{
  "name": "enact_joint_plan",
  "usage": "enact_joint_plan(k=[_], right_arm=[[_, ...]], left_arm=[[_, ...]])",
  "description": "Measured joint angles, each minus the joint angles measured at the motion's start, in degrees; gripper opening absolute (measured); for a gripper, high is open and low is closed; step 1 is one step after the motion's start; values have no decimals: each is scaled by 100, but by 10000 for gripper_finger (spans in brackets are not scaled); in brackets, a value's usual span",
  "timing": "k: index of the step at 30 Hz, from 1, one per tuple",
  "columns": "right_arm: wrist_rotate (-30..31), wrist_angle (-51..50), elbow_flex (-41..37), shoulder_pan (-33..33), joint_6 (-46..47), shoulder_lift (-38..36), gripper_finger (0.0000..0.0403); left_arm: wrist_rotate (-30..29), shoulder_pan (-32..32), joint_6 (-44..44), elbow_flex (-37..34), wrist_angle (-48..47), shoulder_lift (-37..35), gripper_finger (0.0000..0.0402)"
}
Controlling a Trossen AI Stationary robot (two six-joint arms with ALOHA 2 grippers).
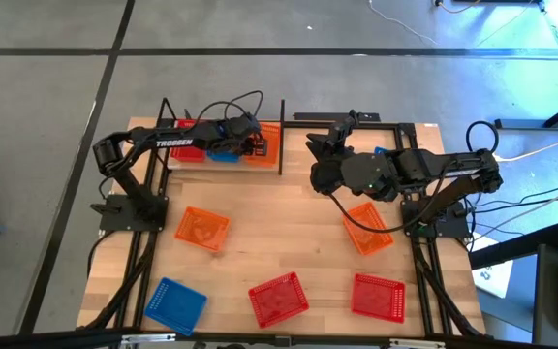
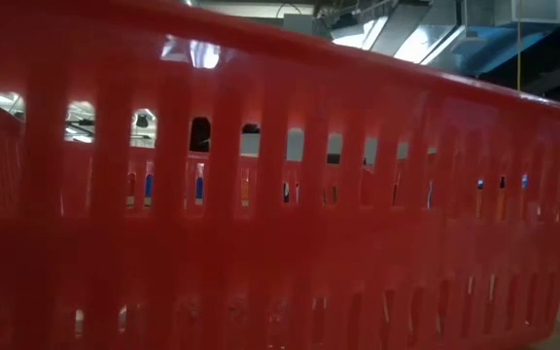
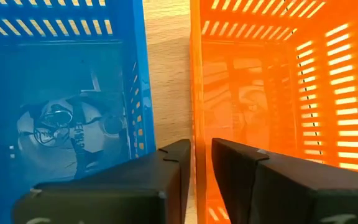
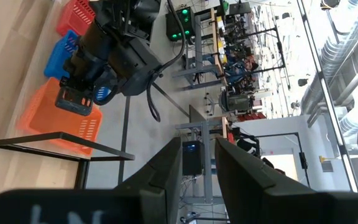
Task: Stack baskets on shelf by color
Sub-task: Put the top right orange bin on the shelf, then stack the left red bin on the red bin on the shelf
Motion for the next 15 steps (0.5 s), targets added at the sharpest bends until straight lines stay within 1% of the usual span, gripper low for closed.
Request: enact_joint_plan(k=[5, 8, 12, 15], right_arm=[[4, 0, 0, 1, 0, 0, 99], [3, -1, 0, 1, 0, -10, 99], [6, 1, -2, 1, 0, -68, 99], [60, 19, -2, 1, 0, -107, 99]], left_arm=[[-15, 0, 22, 0, 8, -21, 66], [-83, -2, 142, 0, 10, -202, 66], [-415, -88, 337, 0, -3, -500, 67], [-686, -210, 550, 0, 43, -889, 67]])
